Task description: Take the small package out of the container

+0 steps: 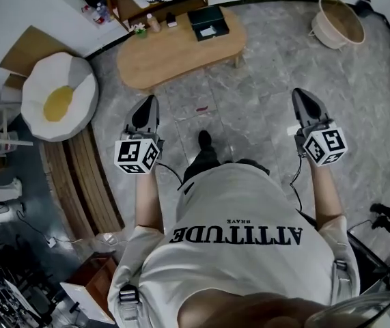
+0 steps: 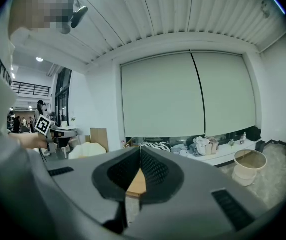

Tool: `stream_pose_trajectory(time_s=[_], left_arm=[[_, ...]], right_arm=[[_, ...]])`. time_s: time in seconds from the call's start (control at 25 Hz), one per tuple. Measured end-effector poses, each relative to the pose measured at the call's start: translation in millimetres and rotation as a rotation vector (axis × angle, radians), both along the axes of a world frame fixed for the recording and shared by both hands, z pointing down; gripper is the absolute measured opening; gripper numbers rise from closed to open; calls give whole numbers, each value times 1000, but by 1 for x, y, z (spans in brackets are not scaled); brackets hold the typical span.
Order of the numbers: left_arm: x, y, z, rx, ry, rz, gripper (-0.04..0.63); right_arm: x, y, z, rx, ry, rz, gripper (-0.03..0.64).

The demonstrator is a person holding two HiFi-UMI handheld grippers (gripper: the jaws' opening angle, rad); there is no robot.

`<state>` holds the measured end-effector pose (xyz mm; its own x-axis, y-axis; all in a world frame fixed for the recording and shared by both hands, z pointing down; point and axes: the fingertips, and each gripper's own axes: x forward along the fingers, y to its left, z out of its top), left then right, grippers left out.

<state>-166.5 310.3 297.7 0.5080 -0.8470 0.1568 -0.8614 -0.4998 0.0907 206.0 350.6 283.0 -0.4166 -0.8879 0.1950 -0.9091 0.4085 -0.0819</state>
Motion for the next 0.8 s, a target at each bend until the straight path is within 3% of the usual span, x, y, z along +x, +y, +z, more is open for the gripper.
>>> stream_pose_trajectory(time_s=[0.52, 0.8], left_arm=[[-33, -104, 8, -14, -12, 85, 21], [-52, -141, 14, 6, -54, 130, 21]], right_arm=[[-48, -84, 1, -26, 26, 38, 21], [-73, -116, 6, -31, 31, 59, 21]])
